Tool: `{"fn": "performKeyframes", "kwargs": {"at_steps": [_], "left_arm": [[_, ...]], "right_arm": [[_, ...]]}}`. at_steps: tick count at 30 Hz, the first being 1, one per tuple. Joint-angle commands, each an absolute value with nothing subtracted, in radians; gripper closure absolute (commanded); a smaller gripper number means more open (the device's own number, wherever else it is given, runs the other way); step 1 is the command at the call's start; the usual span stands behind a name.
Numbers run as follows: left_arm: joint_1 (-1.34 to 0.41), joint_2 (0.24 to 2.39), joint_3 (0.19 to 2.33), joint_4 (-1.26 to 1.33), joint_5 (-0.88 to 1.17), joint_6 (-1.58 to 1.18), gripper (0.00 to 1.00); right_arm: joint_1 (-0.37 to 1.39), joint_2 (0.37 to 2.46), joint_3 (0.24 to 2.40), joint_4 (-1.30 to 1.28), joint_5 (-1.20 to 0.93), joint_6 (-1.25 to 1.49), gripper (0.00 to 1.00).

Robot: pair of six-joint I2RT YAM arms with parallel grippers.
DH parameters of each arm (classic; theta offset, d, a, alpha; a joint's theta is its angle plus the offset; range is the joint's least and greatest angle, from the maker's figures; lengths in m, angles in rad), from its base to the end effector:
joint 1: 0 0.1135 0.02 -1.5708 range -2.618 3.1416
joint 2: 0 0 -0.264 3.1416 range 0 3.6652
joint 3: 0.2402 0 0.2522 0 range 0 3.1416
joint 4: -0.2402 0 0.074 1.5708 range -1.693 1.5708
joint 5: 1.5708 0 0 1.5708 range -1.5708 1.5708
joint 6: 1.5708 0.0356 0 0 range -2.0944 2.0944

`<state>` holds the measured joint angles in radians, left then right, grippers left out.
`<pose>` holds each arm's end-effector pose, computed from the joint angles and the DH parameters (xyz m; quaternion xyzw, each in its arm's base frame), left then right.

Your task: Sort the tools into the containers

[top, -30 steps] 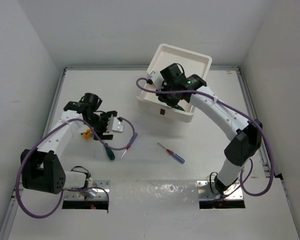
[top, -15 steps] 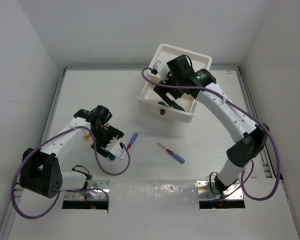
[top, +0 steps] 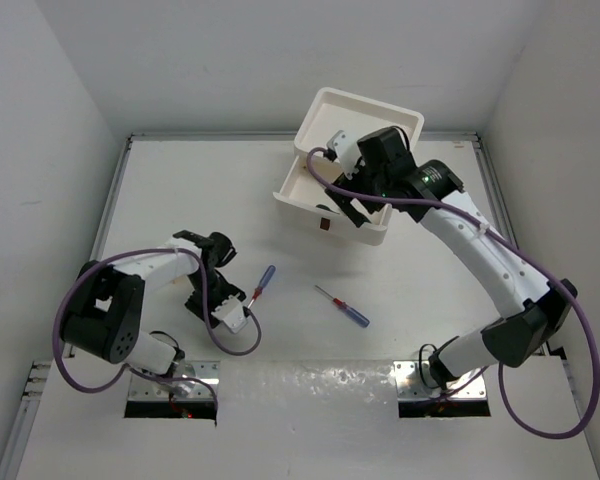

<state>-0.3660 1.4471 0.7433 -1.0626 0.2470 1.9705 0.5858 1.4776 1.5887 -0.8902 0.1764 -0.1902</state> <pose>0.1761 -0.0768 0.1563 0.9040 0.3980 -0.1549 0.0208 0.2616 0.1661 0.3865 -0.3163 0.8636 -0.0042 0.3926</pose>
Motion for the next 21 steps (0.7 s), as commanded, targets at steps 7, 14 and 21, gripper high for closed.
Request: {"fn": "performKeyframes", "kwargs": {"at_steps": [7, 14, 21], "left_arm": [[-0.405, 1.436, 0.701, -0.933, 0.39, 1.98, 0.65], [-0.411, 1.431, 0.664, -0.85, 0.481, 1.913, 0.93], [-0.411, 1.468, 0.906, -0.899, 0.658, 1.666, 1.0]], "right_arm": [[0.589, 1.425, 1.539, -0.856, 0.184, -0.16, 0.1], [0.588, 1.394, 1.519, -0.868, 0.199, -0.155, 0.1], [0.588, 1.381, 1.503, -0.864, 0.199, -0.138, 0.1]]}}
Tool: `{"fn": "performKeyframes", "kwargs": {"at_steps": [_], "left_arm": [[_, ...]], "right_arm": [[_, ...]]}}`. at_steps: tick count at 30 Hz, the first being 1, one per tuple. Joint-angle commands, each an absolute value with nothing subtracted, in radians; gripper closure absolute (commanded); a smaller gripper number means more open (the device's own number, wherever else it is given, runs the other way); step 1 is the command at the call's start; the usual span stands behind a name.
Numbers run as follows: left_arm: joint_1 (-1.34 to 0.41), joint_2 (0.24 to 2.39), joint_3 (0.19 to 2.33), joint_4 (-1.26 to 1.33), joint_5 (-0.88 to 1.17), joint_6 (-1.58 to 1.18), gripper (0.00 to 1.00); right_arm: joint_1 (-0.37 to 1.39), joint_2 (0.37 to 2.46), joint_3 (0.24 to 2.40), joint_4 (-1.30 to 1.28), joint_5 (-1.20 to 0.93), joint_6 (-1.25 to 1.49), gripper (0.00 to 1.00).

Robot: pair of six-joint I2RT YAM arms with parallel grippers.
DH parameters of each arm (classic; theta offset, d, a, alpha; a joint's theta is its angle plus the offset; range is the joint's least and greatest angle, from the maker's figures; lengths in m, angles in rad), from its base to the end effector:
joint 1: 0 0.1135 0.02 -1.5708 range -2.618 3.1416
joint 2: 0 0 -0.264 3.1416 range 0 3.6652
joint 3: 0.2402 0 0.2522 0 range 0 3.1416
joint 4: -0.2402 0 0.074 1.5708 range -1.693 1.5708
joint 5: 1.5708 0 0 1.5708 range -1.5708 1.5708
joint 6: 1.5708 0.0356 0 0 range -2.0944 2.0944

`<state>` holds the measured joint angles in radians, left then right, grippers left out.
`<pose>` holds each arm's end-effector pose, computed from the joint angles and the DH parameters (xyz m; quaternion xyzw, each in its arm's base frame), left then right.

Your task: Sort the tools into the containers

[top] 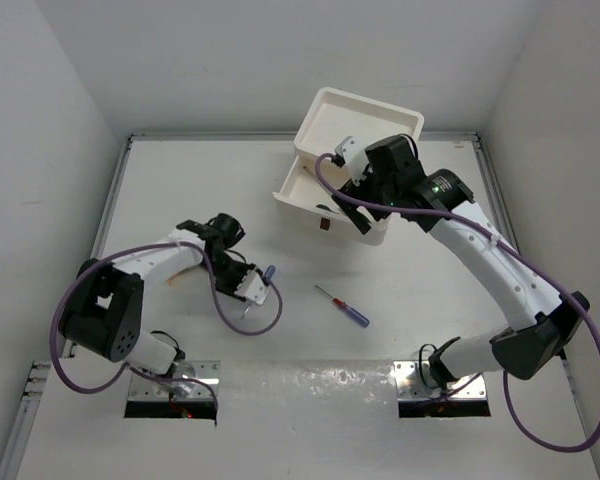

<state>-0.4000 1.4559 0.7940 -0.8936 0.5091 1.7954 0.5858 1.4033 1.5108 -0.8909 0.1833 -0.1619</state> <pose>0.1972 -0.1022 0.1675 0.8623 0.4392 -0.1882 0.1674 0.2455 0.1551 0.3828 -0.3032 0.8689 -0.0023 0.3912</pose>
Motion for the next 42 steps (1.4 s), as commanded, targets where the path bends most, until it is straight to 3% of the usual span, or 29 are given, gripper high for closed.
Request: {"fn": "performKeyframes", "kwargs": {"at_steps": [1, 10, 16, 20, 27, 33, 37, 42], "left_arm": [[-0.41, 1.473, 0.926, -0.923, 0.673, 1.602, 1.0], [-0.408, 1.451, 1.146, -1.028, 0.814, 1.297, 1.0], [-0.405, 1.445, 1.31, -1.213, 0.899, 1.327, 1.0], [-0.405, 1.46, 1.568, -1.215, 0.936, 1.233, 1.0], [-0.513, 1.618, 1.972, -0.918, 0.863, 0.912, 1.0], [-0.646, 1.776, 2.095, -0.612, 0.758, 0.629, 1.0], [-0.689, 1.894, 2.175, -0.615, 0.733, 0.678, 1.0], [-0.696, 1.931, 2.103, -0.784, 0.629, 0.903, 1.0]], "right_arm": [[0.588, 1.381, 1.505, -0.864, 0.198, -0.138, 0.1], [0.588, 1.356, 1.513, -0.851, 0.202, -0.129, 0.1], [0.588, 1.373, 1.612, -0.885, 0.255, -0.008, 0.1], [0.588, 1.384, 1.678, -0.919, 0.365, 0.092, 0.1], [0.58, 1.338, 1.632, -0.882, 0.508, 0.166, 0.09], [0.563, 1.29, 1.628, -0.907, 0.63, 0.222, 0.08], [0.554, 1.258, 1.629, -0.937, 0.623, 0.232, 0.08], [0.552, 1.233, 1.608, -0.986, 0.652, 0.233, 0.07]]}}
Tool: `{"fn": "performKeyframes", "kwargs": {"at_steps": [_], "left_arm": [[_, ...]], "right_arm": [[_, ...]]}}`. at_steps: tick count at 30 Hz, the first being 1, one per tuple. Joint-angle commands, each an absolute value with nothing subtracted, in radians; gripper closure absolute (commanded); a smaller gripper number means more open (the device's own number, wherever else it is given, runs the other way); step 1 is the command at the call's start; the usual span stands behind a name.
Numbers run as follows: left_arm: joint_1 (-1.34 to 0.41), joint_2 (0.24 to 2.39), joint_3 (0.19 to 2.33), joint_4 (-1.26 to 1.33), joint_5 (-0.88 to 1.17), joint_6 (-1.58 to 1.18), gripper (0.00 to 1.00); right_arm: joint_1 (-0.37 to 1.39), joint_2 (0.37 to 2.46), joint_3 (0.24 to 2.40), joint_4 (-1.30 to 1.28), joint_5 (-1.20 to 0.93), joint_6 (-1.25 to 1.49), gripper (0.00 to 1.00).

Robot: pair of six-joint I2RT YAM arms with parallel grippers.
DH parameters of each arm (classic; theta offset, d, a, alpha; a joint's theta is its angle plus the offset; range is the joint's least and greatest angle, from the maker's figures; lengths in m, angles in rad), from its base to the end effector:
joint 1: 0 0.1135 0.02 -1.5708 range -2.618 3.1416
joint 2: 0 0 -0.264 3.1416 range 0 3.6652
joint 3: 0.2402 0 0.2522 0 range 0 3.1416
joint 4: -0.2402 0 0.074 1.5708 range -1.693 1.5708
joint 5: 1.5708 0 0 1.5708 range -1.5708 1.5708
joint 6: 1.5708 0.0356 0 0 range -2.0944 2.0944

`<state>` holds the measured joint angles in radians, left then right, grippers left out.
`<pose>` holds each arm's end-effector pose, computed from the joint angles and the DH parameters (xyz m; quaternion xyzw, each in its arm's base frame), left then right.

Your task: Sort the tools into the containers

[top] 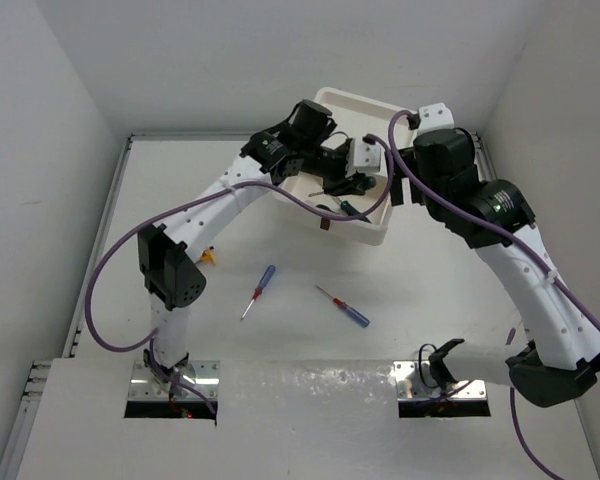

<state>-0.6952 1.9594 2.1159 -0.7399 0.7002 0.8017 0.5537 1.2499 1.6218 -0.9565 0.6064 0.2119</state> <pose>0.3210 -0.2976 0.3995 0.6820 0.4955 -0.2779 0.4606 0.2057 0.1033 0.4520 -0.0037 0.8525 -0.0752 0.5173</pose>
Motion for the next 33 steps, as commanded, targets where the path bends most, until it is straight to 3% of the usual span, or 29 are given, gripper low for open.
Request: {"fn": "performKeyframes", "kwargs": {"at_steps": [1, 3, 6, 7, 8, 12, 17, 19, 21, 24, 27, 33], "left_arm": [[-0.699, 1.921, 2.051, -0.773, 0.612, 0.905, 1.0], [-0.712, 1.904, 1.984, -0.717, 0.562, 0.916, 1.0], [-0.729, 1.913, 1.973, -0.686, 0.49, 0.934, 0.83], [-0.741, 1.914, 1.974, -0.684, 0.474, 0.934, 0.65], [-0.745, 1.917, 1.977, -0.678, 0.462, 0.93, 0.57], [-0.749, 1.914, 1.993, -0.675, 0.413, 0.902, 0.38], [-0.747, 1.902, 2.012, -0.632, 0.371, 0.801, 0.31], [-0.747, 1.904, 2.094, -0.604, 0.374, 0.682, 0.31], [-0.738, 1.905, 2.205, -0.581, 0.359, 0.588, 0.3], [-0.685, 1.901, 2.311, -0.532, 0.304, 0.416, 0.32], [-0.568, 1.884, 2.313, -0.496, 0.311, 0.292, 0.36], [-0.422, 1.91, 2.209, -0.425, 0.232, 0.198, 0.3]], "right_arm": [[0.551, 1.227, 1.603, -0.983, 0.652, 0.235, 0.07], [0.551, 1.218, 1.603, -0.979, 0.638, 0.239, 0.07], [0.551, 1.232, 1.611, -0.976, 0.611, 0.235, 0.07], [0.551, 1.239, 1.612, -0.979, 0.609, 0.232, 0.07], [0.552, 1.247, 1.621, -0.991, 0.607, 0.229, 0.07], [0.552, 1.267, 1.629, -0.996, 0.594, 0.224, 0.06], [0.552, 1.27, 1.629, -0.974, 0.563, 0.203, 0.06], [0.552, 1.266, 1.625, -0.957, 0.497, 0.186, 0.11], [0.552, 1.256, 1.614, -0.94, 0.445, 0.17, 0.17], [0.551, 1.229, 1.598, -0.911, 0.422, 0.167, 0.41], [0.552, 1.207, 1.582, -0.891, 0.396, 0.173, 0.53], [0.558, 1.23, 1.456, -0.832, 0.204, 0.173, 0.59]]}}
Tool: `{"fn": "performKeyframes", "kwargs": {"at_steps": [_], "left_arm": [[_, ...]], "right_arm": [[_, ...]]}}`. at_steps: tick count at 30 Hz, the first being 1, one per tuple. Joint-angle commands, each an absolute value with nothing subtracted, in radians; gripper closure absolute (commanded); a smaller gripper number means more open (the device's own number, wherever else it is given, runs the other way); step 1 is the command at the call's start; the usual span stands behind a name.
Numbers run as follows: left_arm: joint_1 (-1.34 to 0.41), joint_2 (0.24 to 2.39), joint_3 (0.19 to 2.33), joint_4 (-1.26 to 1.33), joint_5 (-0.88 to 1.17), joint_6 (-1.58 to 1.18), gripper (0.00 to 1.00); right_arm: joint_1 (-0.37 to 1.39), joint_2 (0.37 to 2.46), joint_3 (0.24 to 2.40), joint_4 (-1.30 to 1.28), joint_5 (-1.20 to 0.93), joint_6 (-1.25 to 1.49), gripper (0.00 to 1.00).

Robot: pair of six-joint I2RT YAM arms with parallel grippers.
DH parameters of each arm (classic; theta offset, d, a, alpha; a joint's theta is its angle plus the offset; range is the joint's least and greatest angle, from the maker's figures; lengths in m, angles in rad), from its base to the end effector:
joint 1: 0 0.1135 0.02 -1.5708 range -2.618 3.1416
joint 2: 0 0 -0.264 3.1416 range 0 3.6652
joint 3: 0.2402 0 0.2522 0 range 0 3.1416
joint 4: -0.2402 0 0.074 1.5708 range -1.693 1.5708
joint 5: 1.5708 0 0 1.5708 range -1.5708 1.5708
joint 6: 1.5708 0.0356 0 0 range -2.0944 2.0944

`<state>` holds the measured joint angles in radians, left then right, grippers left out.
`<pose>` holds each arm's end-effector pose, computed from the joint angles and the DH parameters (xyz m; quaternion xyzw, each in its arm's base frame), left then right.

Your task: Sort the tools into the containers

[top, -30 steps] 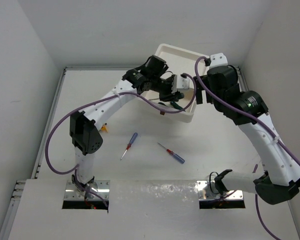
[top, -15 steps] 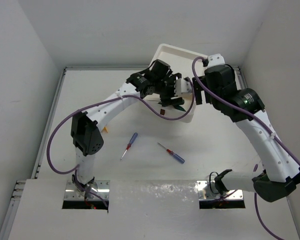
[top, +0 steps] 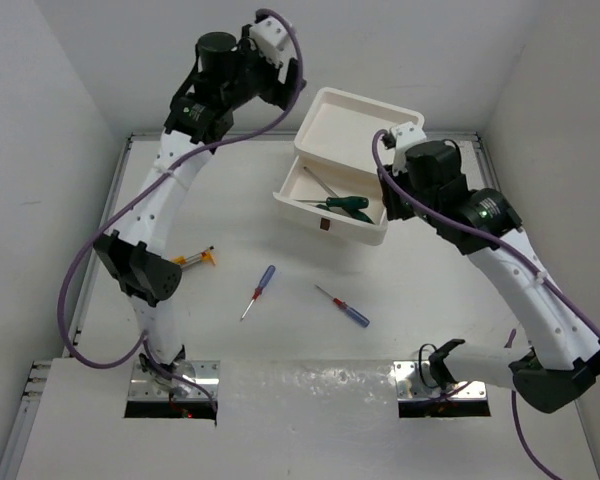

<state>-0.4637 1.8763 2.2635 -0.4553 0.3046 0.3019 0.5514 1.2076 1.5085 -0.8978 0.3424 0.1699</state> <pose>0.3631 -0.1935 0.5060 0.3659 0.6313 -0.1650 0.6636 0.2033 0.1110 0.4297 -0.0868 0.8702 0.0218 0.4846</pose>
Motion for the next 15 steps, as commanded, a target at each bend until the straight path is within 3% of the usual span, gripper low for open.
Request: {"fn": "performKeyframes", "kwargs": {"at_steps": [1, 5, 6, 8, 11, 15], "left_arm": [[-0.42, 1.922, 2.204, -0.428, 0.224, 0.243, 0.27], [-0.423, 1.983, 2.178, -0.397, 0.183, 0.267, 0.19], [-0.423, 1.993, 2.18, -0.382, 0.18, 0.268, 0.18], [-0.425, 2.014, 2.181, -0.37, 0.192, 0.276, 0.18], [-0.428, 2.039, 2.178, -0.365, 0.209, 0.27, 0.18], [-0.436, 2.069, 2.169, -0.379, 0.198, 0.264, 0.18]], "right_arm": [[0.567, 1.235, 1.433, -0.803, 0.163, 0.193, 0.61], [0.698, 1.192, 1.29, -0.637, 0.181, 0.349, 0.79], [0.788, 1.155, 1.238, -0.59, 0.342, 0.38, 0.89], [0.863, 1.102, 1.16, -0.504, 0.502, 0.481, 0.96], [0.885, 1.014, 0.935, -0.281, 0.511, 0.641, 1.0], [0.916, 1.055, 0.896, -0.246, 0.563, 0.718, 1.0]]}}
